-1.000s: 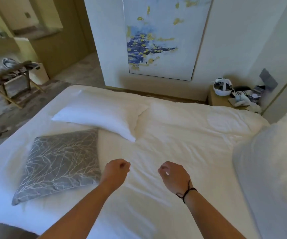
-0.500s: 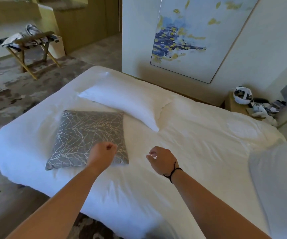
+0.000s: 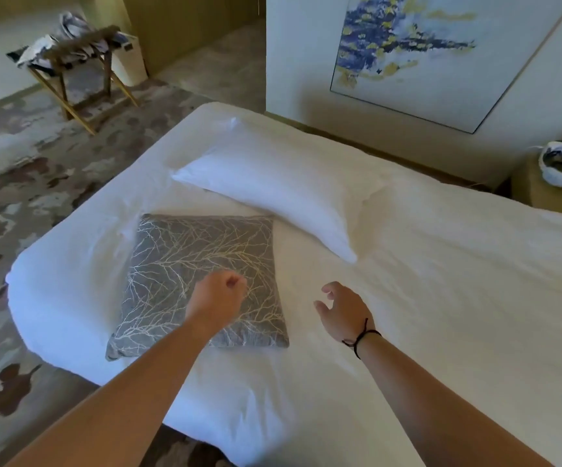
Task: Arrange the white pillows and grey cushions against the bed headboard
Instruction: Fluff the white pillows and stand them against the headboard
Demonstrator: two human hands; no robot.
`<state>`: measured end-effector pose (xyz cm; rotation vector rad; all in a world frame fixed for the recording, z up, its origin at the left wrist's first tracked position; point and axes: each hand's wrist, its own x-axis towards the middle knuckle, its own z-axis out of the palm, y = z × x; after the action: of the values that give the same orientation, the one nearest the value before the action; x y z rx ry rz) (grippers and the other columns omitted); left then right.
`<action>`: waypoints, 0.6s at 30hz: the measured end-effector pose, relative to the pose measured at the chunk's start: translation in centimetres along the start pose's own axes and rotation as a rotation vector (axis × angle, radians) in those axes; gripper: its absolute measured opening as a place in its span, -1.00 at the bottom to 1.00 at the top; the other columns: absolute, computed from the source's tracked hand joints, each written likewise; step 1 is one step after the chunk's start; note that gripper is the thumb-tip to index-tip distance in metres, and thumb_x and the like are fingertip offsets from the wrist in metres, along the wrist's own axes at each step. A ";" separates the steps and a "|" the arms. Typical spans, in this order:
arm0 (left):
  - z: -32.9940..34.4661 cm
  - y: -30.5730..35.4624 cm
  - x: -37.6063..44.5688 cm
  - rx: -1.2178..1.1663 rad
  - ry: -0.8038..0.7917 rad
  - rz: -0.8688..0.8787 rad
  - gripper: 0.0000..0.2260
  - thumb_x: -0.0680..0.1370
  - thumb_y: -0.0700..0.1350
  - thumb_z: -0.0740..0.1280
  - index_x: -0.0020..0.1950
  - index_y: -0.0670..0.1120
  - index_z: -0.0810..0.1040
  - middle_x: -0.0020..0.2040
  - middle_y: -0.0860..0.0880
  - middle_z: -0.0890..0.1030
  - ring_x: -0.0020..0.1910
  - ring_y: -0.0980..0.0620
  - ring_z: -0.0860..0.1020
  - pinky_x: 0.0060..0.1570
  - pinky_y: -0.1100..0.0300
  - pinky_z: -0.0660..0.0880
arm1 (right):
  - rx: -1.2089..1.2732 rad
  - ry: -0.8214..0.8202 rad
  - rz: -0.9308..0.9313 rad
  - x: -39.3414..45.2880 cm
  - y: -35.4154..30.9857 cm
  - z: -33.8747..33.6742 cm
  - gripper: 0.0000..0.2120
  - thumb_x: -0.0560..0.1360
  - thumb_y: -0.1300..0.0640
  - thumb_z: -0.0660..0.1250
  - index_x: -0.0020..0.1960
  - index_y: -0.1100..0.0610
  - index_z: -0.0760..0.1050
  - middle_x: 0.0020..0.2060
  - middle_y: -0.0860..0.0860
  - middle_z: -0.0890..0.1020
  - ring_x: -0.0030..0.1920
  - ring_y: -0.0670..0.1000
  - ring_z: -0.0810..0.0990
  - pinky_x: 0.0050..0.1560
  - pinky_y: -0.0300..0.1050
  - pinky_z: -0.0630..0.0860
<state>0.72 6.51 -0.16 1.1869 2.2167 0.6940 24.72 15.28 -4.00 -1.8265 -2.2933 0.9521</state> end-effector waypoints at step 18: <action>13.7 -10.4 29.8 0.472 -0.111 0.102 -0.40 0.59 0.29 0.08 0.57 0.08 0.12 0.60 -0.02 0.18 0.58 -0.08 0.06 0.54 -0.17 -0.08 | -0.391 0.085 0.061 28.3 2.8 6.5 -0.30 0.51 -0.01 0.32 0.52 -0.03 0.03 0.57 0.13 -0.01 0.54 0.15 0.06 0.44 0.14 0.22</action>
<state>-10.57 29.57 -23.08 1.5287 2.3058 0.1309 16.01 38.30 -19.76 -2.0363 -2.5205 0.4392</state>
